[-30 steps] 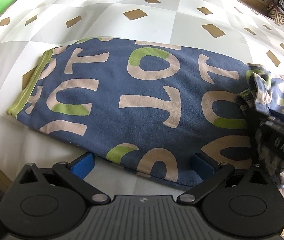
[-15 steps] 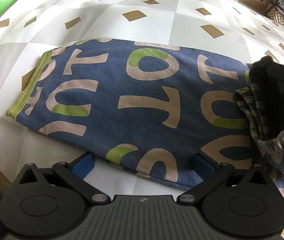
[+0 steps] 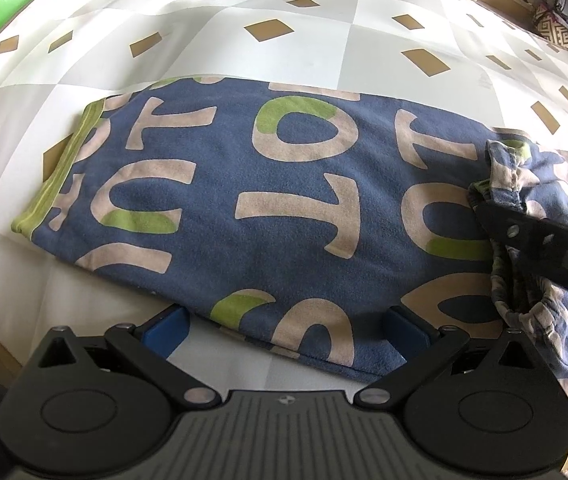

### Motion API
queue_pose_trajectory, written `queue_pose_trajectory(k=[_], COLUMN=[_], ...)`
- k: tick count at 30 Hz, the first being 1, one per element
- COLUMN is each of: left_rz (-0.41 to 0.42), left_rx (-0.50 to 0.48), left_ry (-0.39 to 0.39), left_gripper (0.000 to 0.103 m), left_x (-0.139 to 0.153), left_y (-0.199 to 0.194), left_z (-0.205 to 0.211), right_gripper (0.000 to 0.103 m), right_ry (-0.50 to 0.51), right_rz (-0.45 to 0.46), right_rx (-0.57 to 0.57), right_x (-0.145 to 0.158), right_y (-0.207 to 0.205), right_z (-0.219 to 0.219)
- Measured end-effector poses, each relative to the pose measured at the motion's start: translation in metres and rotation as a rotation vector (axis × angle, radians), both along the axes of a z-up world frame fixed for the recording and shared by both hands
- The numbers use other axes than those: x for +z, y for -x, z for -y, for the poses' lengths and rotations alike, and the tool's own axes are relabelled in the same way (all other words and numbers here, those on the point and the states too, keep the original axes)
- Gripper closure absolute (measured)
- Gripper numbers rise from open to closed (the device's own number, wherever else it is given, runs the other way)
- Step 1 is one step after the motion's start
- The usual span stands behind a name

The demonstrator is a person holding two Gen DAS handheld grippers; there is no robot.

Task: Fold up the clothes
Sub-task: 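Press the folded waistband down onto the pants with the right tool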

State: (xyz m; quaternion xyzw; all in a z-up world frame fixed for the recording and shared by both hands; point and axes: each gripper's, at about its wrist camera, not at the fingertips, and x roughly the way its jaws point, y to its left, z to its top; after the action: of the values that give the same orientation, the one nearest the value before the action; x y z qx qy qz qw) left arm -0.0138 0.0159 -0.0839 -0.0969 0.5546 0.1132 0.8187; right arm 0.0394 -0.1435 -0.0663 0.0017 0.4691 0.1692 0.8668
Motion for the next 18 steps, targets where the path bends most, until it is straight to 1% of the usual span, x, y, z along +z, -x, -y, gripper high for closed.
queue_pose_trajectory(k=[2,4,5,6,8,9,14,18], left_rz=[0.003,0.005,0.005,0.006,0.007,0.007,0.010,0.012], left_rx=[0.000,-0.001,-0.002,-0.001,-0.001,0.000,0.000,0.002], left_ry=[-0.002,-0.005,-0.005,-0.004,-0.002,-0.001,0.001,-0.001], left_gripper=[0.000,0.000,0.000,0.000,0.000,0.000,0.000,0.000], left_x=[0.000,0.000,0.000,0.000,-0.001,-0.001,-0.001,-0.002], left_y=[-0.001,-0.002,-0.002,-0.002,-0.002,-0.002,-0.001,-0.002], left_z=[0.000,0.000,0.000,0.000,0.000,0.000,-0.002,-0.002], right_gripper=[0.039,0.039,0.043,0.055,0.062,0.066,0.078,0.080], right_ry=[0.047,0.097,0.128,0.166,0.204,0.192,0.141,0.022], right_rz=[0.012,0.048,0.066,0.087,0.114,0.110,0.107,0.092], right_rx=[0.021,0.038,0.046,0.053,0.067,0.057,-0.003,-0.103], right_x=[-0.005,-0.010,-0.012,-0.014,-0.015,-0.014,-0.007,0.005], right_y=[0.000,0.003,0.005,0.007,0.009,0.009,0.004,-0.003], right_z=[-0.006,-0.012,-0.015,-0.019,-0.022,-0.021,-0.013,0.006])
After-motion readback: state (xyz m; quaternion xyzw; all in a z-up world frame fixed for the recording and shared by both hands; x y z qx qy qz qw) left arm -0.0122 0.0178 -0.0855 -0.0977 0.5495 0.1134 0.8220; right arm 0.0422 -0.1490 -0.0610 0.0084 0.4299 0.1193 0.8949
